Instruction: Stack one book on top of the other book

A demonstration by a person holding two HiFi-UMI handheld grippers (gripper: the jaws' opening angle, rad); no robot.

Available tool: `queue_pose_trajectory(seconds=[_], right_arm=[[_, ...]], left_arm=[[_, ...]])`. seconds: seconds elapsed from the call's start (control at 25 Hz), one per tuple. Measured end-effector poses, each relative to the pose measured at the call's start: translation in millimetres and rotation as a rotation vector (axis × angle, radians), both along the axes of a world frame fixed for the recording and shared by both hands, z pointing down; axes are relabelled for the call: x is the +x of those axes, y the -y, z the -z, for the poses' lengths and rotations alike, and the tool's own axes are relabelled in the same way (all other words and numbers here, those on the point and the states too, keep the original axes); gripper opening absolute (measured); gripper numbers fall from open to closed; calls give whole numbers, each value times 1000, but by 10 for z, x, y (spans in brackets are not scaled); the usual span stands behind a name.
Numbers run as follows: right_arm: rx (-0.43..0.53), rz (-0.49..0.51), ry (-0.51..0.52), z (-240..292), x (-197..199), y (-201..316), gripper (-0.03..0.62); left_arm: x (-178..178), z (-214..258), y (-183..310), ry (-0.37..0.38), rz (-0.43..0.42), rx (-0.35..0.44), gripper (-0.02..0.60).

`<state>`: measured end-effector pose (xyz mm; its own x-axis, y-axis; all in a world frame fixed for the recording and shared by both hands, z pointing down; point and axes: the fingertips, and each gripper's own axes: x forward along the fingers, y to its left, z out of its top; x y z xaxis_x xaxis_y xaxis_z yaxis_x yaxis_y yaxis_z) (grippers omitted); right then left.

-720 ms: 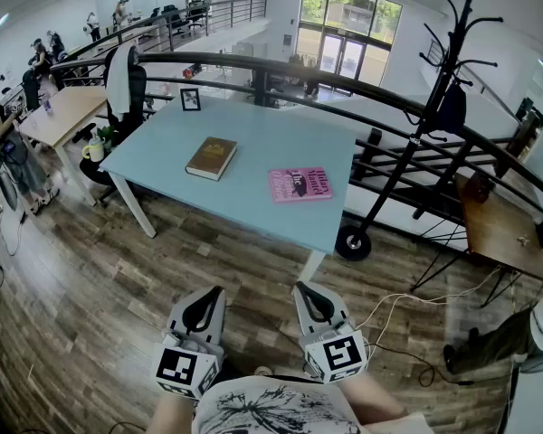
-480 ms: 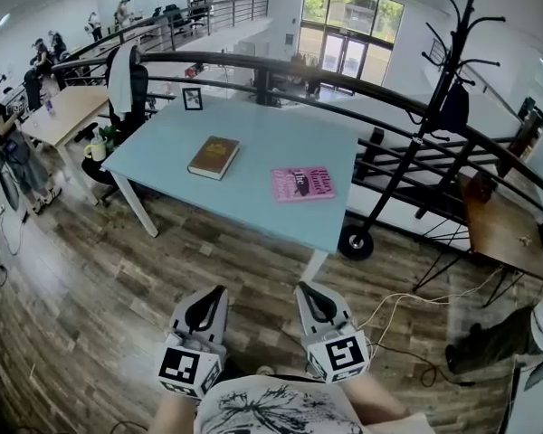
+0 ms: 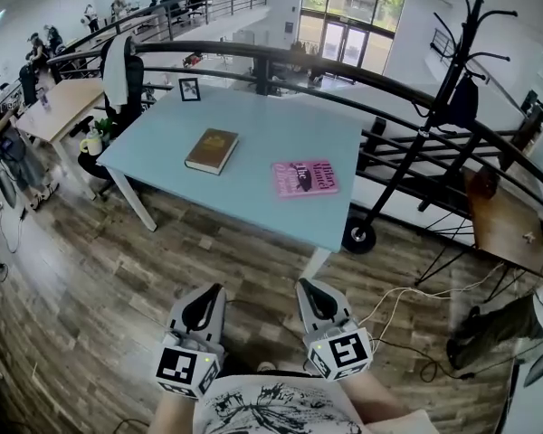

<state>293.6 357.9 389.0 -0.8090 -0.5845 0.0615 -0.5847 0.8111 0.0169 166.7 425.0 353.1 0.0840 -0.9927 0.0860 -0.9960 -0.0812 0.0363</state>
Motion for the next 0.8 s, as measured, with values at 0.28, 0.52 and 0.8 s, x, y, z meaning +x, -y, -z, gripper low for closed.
queue_pose_trajectory(seconds=[0.28,0.52,0.8], right_arm=[[-36,-7,-43,-238,-370,412,-9],[-47,-84,-65,-341,-898,1117,-9],[-122,-262,-87,-431,-1709,2054,-9]], left_arm=[[-364,-270,450,-43,-22,-26,12],[-922,-364,1280,-52,-104,-16,12],[-1785,-303,2391,-71,-259,-58,12]])
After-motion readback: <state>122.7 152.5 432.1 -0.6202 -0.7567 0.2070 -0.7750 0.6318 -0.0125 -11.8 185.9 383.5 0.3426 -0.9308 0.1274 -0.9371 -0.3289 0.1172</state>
